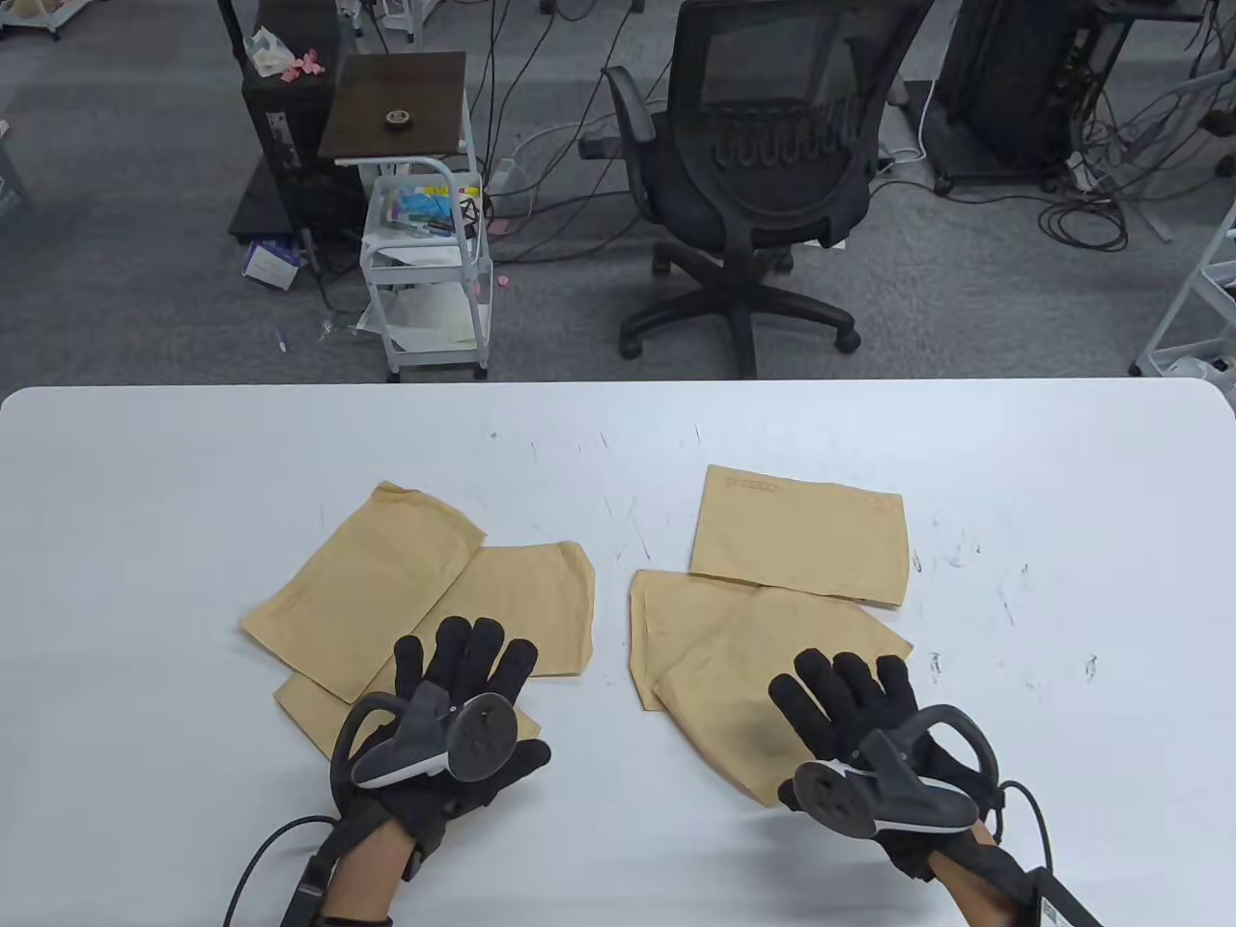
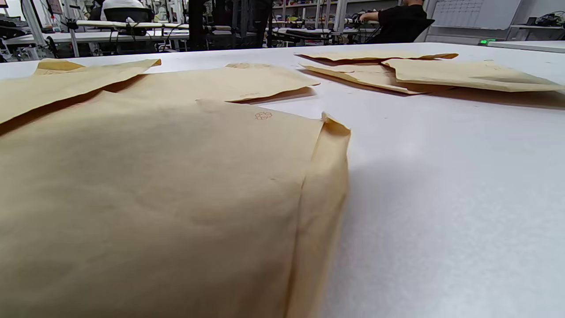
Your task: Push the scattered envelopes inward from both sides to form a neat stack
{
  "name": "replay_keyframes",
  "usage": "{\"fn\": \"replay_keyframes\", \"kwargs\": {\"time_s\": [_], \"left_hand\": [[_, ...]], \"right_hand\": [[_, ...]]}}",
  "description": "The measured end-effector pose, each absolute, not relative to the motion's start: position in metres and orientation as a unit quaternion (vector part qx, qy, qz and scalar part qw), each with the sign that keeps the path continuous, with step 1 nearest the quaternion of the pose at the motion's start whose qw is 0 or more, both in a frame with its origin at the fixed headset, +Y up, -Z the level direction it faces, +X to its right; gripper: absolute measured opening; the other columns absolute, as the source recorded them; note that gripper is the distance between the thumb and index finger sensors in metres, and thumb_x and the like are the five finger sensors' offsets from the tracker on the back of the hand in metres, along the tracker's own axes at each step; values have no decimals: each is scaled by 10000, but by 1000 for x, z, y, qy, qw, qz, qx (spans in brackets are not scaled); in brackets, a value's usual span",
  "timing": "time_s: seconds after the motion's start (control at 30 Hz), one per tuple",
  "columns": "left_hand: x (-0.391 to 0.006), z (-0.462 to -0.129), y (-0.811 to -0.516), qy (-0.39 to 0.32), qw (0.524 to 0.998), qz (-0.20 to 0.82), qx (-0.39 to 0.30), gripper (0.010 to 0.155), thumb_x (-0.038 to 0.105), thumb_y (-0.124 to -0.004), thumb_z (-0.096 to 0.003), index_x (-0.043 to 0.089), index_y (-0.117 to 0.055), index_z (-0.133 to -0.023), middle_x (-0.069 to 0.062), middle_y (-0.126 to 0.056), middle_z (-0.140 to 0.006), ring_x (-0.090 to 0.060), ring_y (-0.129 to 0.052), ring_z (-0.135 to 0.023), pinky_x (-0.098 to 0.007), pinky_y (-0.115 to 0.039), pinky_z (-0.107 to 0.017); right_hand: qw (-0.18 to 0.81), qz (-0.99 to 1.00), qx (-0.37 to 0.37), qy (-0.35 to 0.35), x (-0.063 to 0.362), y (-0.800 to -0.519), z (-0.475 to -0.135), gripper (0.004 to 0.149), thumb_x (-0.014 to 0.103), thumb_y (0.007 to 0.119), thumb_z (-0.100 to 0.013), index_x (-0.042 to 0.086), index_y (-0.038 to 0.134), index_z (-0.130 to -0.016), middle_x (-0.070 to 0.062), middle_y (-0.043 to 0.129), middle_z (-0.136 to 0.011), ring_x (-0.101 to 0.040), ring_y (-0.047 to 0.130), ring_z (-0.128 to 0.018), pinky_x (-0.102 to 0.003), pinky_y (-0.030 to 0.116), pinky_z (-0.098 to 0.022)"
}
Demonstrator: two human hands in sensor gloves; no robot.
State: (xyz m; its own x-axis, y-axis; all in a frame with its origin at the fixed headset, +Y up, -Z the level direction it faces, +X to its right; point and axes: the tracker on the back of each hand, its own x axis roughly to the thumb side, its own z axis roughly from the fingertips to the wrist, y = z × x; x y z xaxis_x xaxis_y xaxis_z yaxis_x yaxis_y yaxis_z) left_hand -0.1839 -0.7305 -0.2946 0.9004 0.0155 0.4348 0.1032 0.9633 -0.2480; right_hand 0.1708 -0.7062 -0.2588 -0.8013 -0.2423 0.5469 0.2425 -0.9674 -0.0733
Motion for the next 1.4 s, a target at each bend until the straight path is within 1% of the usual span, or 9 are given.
{"fn": "replay_keyframes", "kwargs": {"time_s": [0.6, 0.73, 0.8, 0.9, 0.97, 1.03, 1.1, 1.2, 1.4], "left_hand": [[-214, -312, -746, -160, 968, 8, -194, 908, 693, -421, -448, 236, 42, -1082, -165, 110, -1124, -501, 49, -1051, -770, -101, -705], [-230, -318, -737, -129, 972, 18, -197, 907, 686, -437, -449, 241, 38, -1082, -157, 117, -1123, -494, 55, -1052, -767, -97, -708], [-245, -333, -727, -104, 978, 42, -173, 901, 684, -451, -451, 253, 16, -1090, -149, 97, -1132, -493, 42, -1057, -767, -106, -711], [-267, -353, -727, -51, 975, 70, -203, 891, 661, -494, -461, 275, 20, -1076, -134, 103, -1127, -482, 56, -1049, -752, -104, -715], [-279, -358, -742, -23, 968, 80, -238, 915, 645, -543, -473, 296, 79, -1046, -117, 144, -1116, -477, 106, -1039, -751, -70, -715], [-287, -360, -763, -28, 965, 52, -257, 934, 647, -578, -463, 326, 102, -1016, -126, 114, -1118, -473, 71, -1041, -744, -105, -718], [-298, -358, -777, -3, 945, -9, -328, 963, 676, -568, -456, 338, 158, -991, -125, 173, -1098, -471, 122, -1026, -746, -68, -712], [-312, -358, -785, 9, 950, -3, -311, 975, 703, -563, -439, 318, 124, -1014, -154, 132, -1109, -484, 87, -1029, -747, -96, -710], [-311, -358, -792, 17, 945, 26, -327, 940, 703, -542, -420, 308, 29, -1053, -146, 92, -1116, -450, 54, -1042, -728, -109, -722]], "right_hand": [[120, -956, -263, -40, 179, -716, -272, 887, 577, 544, -435, 79, 239, -1102, -311, 279, -1163, -606, 455, -990, -786, 355, -665], [92, -966, -241, -26, 187, -697, -278, 891, 579, 555, -438, 84, 243, -1110, -313, 262, -1171, -616, 433, -998, -794, 343, -666], [65, -971, -228, -20, 188, -679, -290, 895, 576, 578, -442, 85, 250, -1116, -314, 257, -1177, -625, 420, -1002, -804, 325, -665], [51, -982, -175, -51, 192, -663, -318, 920, 581, 589, -447, 88, 196, -1117, -302, 200, -1184, -635, 365, -1012, -811, 283, -667], [33, -988, -143, -48, 199, -671, -338, 925, 584, 596, -444, 90, 199, -1117, -299, 204, -1186, -638, 350, -1015, -817, 272, -661], [22, -990, -119, -74, 208, -695, -354, 932, 592, 594, -444, 85, 191, -1115, -300, 191, -1181, -652, 300, -1008, -824, 237, -641], [46, -987, -97, -119, 219, -733, -365, 949, 590, 608, -430, 80, 181, -1107, -294, 143, -1172, -673, 171, -988, -829, 176, -620], [107, -977, -70, -168, 236, -760, -369, 977, 615, 587, -422, 85, 125, -1101, -284, 68, -1166, -666, 76, -974, -826, 156, -615], [16, -977, -64, -203, 249, -779, -375, 964, 625, 586, -426, 99, 147, -1103, -250, 94, -1171, -649, 46, -963, -830, 126, -591]]}}
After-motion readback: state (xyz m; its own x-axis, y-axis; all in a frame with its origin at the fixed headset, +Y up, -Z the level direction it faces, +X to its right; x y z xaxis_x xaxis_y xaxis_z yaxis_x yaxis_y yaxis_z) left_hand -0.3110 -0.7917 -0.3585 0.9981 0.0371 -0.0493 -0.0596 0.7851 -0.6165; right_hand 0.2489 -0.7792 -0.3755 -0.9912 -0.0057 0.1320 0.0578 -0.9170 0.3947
